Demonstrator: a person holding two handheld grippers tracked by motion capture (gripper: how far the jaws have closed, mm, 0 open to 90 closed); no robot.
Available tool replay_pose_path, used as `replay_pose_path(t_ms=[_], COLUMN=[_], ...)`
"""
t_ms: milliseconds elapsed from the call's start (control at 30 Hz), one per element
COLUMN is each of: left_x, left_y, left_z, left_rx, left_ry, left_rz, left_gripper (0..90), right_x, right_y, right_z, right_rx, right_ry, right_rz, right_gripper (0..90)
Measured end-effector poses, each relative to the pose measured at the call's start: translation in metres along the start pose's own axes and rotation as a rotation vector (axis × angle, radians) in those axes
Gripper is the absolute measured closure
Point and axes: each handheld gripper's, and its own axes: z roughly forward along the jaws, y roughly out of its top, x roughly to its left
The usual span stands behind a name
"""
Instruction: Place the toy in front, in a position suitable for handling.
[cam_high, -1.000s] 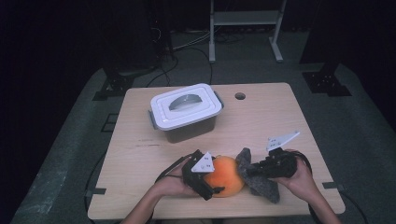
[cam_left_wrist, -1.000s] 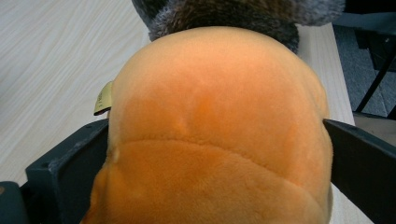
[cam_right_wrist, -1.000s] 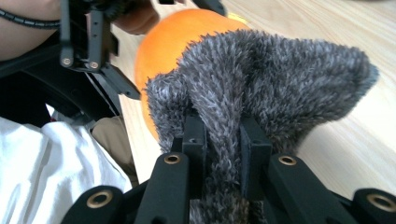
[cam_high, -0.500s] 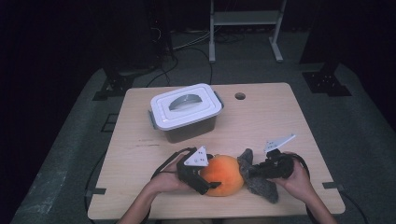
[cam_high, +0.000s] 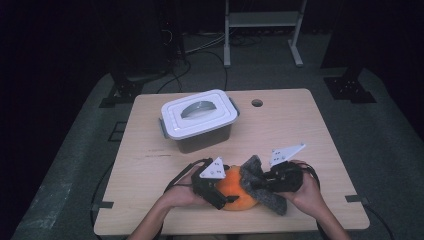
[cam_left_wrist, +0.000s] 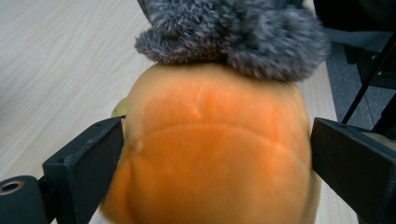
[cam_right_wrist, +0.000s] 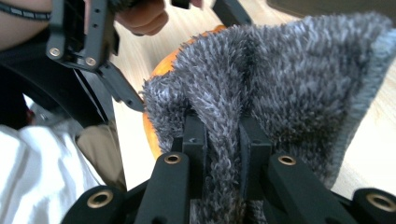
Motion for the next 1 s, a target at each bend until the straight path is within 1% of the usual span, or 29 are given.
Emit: replay_pose_path(t_ms=[100, 167, 233, 267, 300, 400, 433, 500, 567, 633, 667, 700, 733, 767, 833, 900, 933, 1000], left_x=[0.001, 0.001, 0.002, 0.002, 0.003, 0.003, 0.002, 0.002, 0.001, -0.001, -0.003, -0.004, -0.004, -0.005, -0.005, -0.004, -0.004, -0.005], left_y=[0.003, 0.005, 0.005, 0.004, 0.003, 0.0, 0.001, 0.002, 0.005, 0.008, 0.009, 0.01, 0.011, 0.011, 0.01, 0.01, 0.01, 0.01], left_z=[-0.005, -0.008, -0.01, -0.01, -0.011, -0.008, -0.007, -0.005, -0.003, 0.0, 0.0, 0.001, 0.001, 0.001, -0.001, -0.002, -0.002, -0.001], left_rx=[-0.014, -0.024, -0.028, -0.027, -0.026, -0.03, -0.031, -0.044, -0.054, -0.061, -0.062, -0.062, -0.058, -0.053, -0.045, -0.059, -0.065, -0.059], left_ry=[-0.003, 0.002, 0.004, 0.002, -0.002, -0.002, -0.002, -0.001, -0.001, -0.002, -0.001, -0.003, -0.005, -0.004, -0.016, -0.028, -0.031, -0.036], left_rz=[0.009, 0.013, 0.011, 0.011, 0.018, 0.008, 0.008, 0.008, 0.0, 0.003, 0.007, 0.006, 0.006, 0.007, 0.012, 0.009, 0.006, 0.015], left_gripper=[4.5, 4.5, 5.8, 7.0, 11.3, 18.2, 18.8, 19.3, 19.2, 18.0, 17.5, 16.5, 14.7, 12.6, 9.2, 8.1, 8.0, 5.0], right_x=[-0.007, -0.01, -0.013, -0.014, -0.016, -0.018, -0.018, -0.012, -0.003, 0.008, 0.013, 0.017, 0.018, 0.017, 0.012, 0.007, 0.005, 0.002], right_y=[-0.008, -0.013, -0.017, -0.019, -0.022, -0.026, -0.025, -0.019, -0.008, 0.005, 0.01, 0.014, 0.016, 0.016, 0.012, 0.006, 0.004, 0.0], right_z=[-0.005, -0.007, -0.01, -0.011, -0.012, -0.013, -0.015, -0.022, -0.03, -0.03, -0.028, -0.024, -0.019, -0.014, -0.009, -0.01, -0.011, -0.014], right_rx=[-0.007, -0.005, 0.004, 0.009, 0.013, 0.026, 0.033, 0.019, -0.031, -0.048, -0.042, -0.026, -0.002, 0.012, 0.002, -0.02, -0.02, -0.017], right_ry=[-0.005, -0.009, -0.023, -0.03, -0.035, -0.046, -0.05, -0.068, -0.051, -0.046, -0.042, -0.049, -0.063, -0.065, -0.048, -0.041, -0.04, -0.054], right_rz=[0.034, 0.042, 0.053, 0.059, 0.066, 0.078, 0.078, 0.058, 0.032, -0.016, -0.036, -0.056, -0.072, -0.078, -0.057, -0.031, -0.024, -0.015], right_gripper=[75.8, 75.7, 75.7, 75.6, 75.6, 75.6, 75.6, 75.6, 75.6, 75.6, 75.5, 75.5, 75.5, 75.5, 75.5, 75.5, 75.6, 75.6])
